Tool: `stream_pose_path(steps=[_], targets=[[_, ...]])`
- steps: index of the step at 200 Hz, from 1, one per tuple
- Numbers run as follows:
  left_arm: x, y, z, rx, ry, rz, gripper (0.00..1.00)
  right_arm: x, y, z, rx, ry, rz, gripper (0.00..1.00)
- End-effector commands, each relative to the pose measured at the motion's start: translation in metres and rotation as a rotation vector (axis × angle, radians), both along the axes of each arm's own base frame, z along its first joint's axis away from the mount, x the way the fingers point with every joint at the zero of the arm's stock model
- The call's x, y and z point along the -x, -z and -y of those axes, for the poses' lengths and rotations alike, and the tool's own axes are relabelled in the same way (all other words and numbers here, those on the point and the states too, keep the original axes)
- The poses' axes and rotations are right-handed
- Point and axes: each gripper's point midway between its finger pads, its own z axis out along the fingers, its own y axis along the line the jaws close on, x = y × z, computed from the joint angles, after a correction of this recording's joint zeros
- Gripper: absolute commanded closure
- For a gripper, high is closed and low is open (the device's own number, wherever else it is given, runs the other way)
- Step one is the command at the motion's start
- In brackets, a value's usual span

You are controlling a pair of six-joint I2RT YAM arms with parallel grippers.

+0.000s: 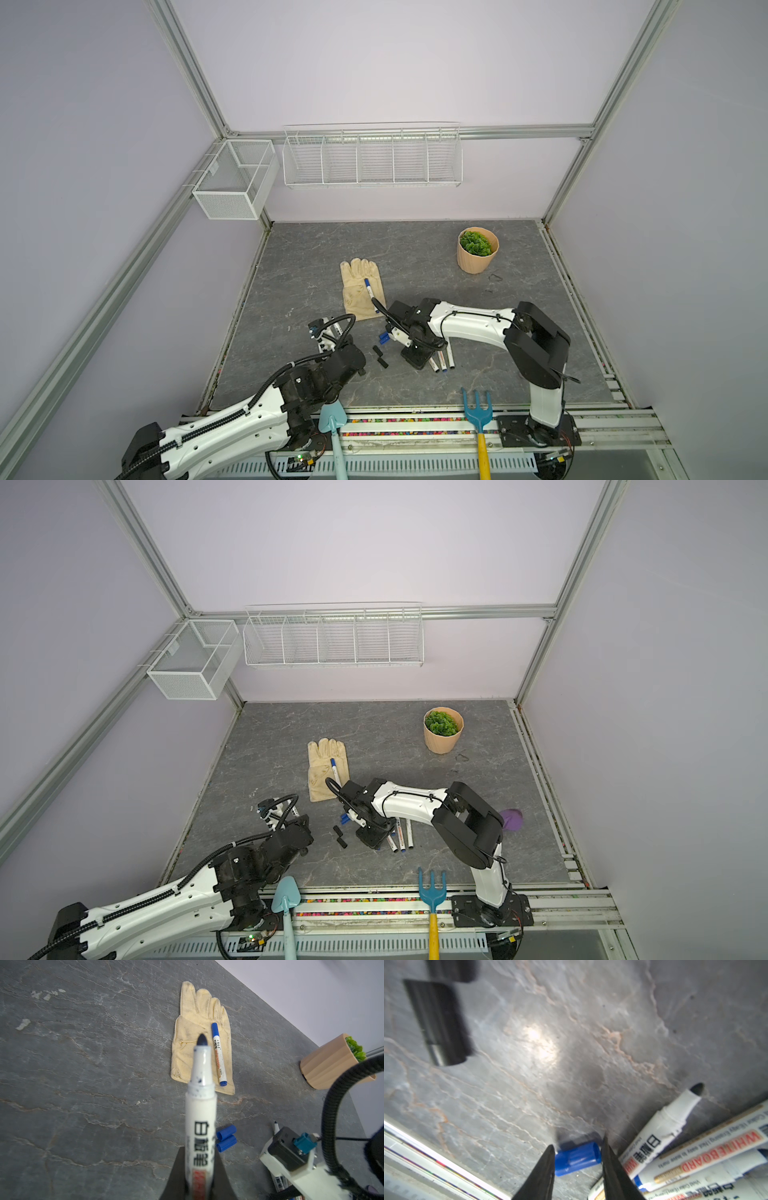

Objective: Insert the pens into the pen caps
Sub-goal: 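Close the right gripper on a blue cap and lift it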

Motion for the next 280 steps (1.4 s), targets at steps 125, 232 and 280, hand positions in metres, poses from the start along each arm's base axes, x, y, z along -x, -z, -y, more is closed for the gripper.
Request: stream_pose_path(steps=[125,232,280], targets=[[-0.002,-0.016,-0.002,0.012,-0.012,0.028,1.00,0.013,0.003,-0.008,0.000,-0.089,-0.017,0.56],[-0.002,-0.022,0.001,0.016,0.016,0.041,1.00,-0.007,0.023,-0.010,0.115,-0.087,0.063,0.74],[-0.003,-0.030,0.020,0.005,0.121,0.061,1.00,-0.015,-0.008,-0.035,-0.055,-0.092,0.113,0.89]])
